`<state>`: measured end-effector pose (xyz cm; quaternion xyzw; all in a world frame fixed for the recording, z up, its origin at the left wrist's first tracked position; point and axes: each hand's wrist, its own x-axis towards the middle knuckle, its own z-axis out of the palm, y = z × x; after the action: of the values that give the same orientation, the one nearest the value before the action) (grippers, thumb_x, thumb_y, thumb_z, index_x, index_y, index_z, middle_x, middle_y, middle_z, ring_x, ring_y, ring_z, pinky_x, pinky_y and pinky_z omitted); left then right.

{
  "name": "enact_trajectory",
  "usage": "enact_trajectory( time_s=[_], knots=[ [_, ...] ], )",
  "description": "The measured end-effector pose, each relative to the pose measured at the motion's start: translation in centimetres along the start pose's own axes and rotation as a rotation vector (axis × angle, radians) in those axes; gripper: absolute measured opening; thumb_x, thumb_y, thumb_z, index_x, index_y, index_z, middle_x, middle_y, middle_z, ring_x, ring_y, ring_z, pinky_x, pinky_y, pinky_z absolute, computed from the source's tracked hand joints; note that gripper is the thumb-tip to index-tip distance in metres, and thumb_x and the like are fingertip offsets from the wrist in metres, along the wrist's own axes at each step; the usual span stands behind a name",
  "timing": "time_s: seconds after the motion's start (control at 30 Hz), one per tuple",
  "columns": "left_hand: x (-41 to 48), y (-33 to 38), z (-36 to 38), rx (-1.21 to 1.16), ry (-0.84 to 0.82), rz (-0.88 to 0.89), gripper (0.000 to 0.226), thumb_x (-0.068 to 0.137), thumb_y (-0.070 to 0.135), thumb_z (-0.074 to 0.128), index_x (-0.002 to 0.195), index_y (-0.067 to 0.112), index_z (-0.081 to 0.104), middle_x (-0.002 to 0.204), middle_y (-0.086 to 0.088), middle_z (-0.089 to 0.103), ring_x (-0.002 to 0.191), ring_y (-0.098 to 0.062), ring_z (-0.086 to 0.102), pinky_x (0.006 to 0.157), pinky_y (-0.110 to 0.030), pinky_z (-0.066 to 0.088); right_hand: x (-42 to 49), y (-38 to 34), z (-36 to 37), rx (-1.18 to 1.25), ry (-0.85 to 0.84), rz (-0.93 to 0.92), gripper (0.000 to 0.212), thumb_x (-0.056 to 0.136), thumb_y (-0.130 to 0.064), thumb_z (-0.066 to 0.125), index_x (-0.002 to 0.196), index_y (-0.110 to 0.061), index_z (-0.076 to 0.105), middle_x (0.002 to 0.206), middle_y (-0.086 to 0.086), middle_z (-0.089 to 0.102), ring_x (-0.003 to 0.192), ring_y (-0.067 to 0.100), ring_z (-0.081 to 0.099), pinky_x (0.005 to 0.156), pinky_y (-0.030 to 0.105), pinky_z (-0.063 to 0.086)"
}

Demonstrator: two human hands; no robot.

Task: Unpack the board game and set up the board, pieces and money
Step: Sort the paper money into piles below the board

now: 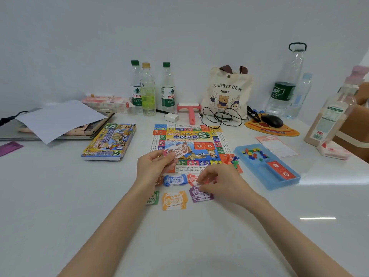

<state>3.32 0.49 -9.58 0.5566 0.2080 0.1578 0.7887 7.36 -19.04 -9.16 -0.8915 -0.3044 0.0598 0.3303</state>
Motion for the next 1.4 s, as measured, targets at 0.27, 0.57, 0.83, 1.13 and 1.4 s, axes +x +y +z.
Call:
enact_trajectory(
  time_s=[0.27,0.57,0.83,1.13,1.4],
  knots=[
    [0.0,0.1,0.0,0.003,-0.005,-0.006,0.035,0.080,0.009,0.074,0.112,0.000,0.064,0.090,-0.014,0.074,0.079,-0.020,0.073,0.057,-0.017,0.056,-0.3,-0.7,-2.0,-0.231,-0.260,-0.160,0.044,0.075,-0.037,0.080,0.117,-0.033,0.063,0.107,-0.020,0.061,0.093,-0.005,0.052,0.074,0.005,0.040],
    [-0.1,0.1,0.0,0.009,-0.025,-0.004,0.028,0.080,0.009,0.074,0.106,0.003,0.065,0.089,-0.013,0.075,0.080,-0.020,0.073,0.058,-0.018,0.057,0.1,-0.7,-1.5,-0.282,-0.292,-0.175,0.044,0.081,-0.039,0.075,0.121,-0.031,0.060,0.112,-0.013,0.059,0.095,0.000,0.052,0.068,0.006,0.038],
    [-0.6,0.2,0.2,0.045,-0.071,-0.021,0.015,0.080,0.005,0.073,0.086,0.014,0.063,0.086,-0.012,0.074,0.071,-0.016,0.072,0.058,-0.018,0.058,0.4,-0.2,-1.1,-0.279,-0.286,-0.193,0.028,0.084,-0.035,0.072,0.111,-0.032,0.067,0.102,-0.018,0.058,0.088,0.002,0.053,0.069,0.009,0.040],
    [-0.9,0.6,0.4,-0.061,-0.190,-0.110,0.037,0.078,0.007,0.074,0.112,-0.001,0.063,0.088,-0.012,0.075,0.077,-0.015,0.073,0.058,-0.015,0.055,1.5,-1.6,-0.6,0.313,0.316,0.052,0.017,0.080,-0.035,0.076,0.093,-0.030,0.065,0.088,-0.014,0.067,0.078,0.002,0.061,0.059,0.026,0.054],
    [-0.9,0.9,0.4,-0.068,-0.273,-0.129,0.025,0.081,0.010,0.071,0.104,0.002,0.067,0.088,-0.010,0.075,0.079,-0.015,0.073,0.061,-0.016,0.057,2.6,-2.7,1.4,0.927,0.325,0.213,0.020,0.080,-0.021,0.076,0.097,-0.011,0.074,0.087,0.005,0.075,0.082,0.014,0.068,0.081,0.027,0.057]
  ],
)
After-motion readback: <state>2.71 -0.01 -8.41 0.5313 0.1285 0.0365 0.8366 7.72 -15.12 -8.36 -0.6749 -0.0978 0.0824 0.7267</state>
